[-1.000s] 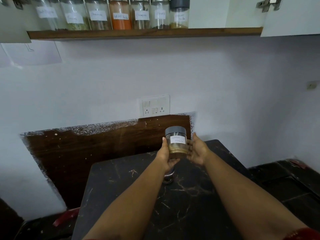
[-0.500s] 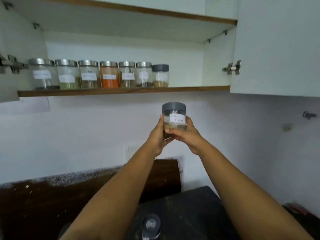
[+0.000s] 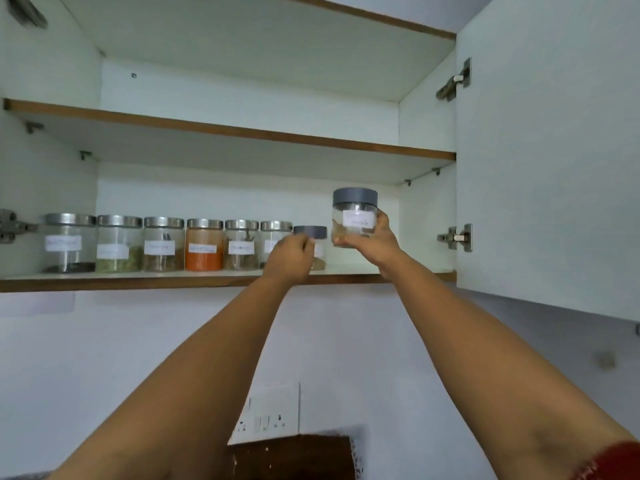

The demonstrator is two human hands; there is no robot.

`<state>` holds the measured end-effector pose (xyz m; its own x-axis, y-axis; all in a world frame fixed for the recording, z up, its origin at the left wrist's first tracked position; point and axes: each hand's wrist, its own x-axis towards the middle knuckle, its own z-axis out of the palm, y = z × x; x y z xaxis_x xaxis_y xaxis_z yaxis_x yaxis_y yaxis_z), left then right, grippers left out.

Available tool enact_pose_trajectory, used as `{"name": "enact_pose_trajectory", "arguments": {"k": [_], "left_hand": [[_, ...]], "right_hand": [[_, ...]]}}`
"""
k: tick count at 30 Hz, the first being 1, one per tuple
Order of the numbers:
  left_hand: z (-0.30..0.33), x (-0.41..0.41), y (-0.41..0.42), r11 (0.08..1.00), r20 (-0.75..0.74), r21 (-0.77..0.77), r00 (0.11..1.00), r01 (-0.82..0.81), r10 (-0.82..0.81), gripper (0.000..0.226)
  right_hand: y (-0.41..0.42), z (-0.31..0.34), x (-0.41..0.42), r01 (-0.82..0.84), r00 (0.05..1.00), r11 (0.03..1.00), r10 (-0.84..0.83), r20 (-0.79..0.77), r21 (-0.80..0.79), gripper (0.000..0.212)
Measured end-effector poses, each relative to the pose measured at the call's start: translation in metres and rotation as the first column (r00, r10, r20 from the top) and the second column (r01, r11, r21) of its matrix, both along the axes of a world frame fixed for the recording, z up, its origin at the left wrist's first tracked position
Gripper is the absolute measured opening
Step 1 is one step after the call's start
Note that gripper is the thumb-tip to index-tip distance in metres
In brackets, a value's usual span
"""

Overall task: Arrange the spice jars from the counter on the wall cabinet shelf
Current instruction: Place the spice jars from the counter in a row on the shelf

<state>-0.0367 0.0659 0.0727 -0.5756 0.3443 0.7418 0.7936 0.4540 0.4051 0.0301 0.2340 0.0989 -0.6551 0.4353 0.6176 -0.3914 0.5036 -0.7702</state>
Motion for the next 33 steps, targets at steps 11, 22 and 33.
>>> {"name": "enact_pose_trajectory", "arguments": {"k": [11, 22, 33], "left_hand": [[-0.021, -0.047, 0.024, 0.739, -0.044, -0.597, 0.933, -0.311, 0.357, 0.065], [-0.012, -0.039, 0.022, 0.721, 0.018, -0.641, 0.935, -0.262, 0.355, 0.058], [-0.013, -0.033, 0.021, 0.725, 0.004, -0.632, 0.934, -0.274, 0.357, 0.059]], "right_hand": [[0.049, -0.018, -0.099, 0.206, 0.811, 0.945, -0.310, 0.496, 0.255, 0.144], [0.066, -0.006, -0.115, 0.169, 0.765, 0.936, -0.323, 0.557, 0.310, 0.117], [0.045, -0.032, -0.086, 0.454, 0.657, 0.733, -0.659, 0.366, 0.506, 0.101]]}}
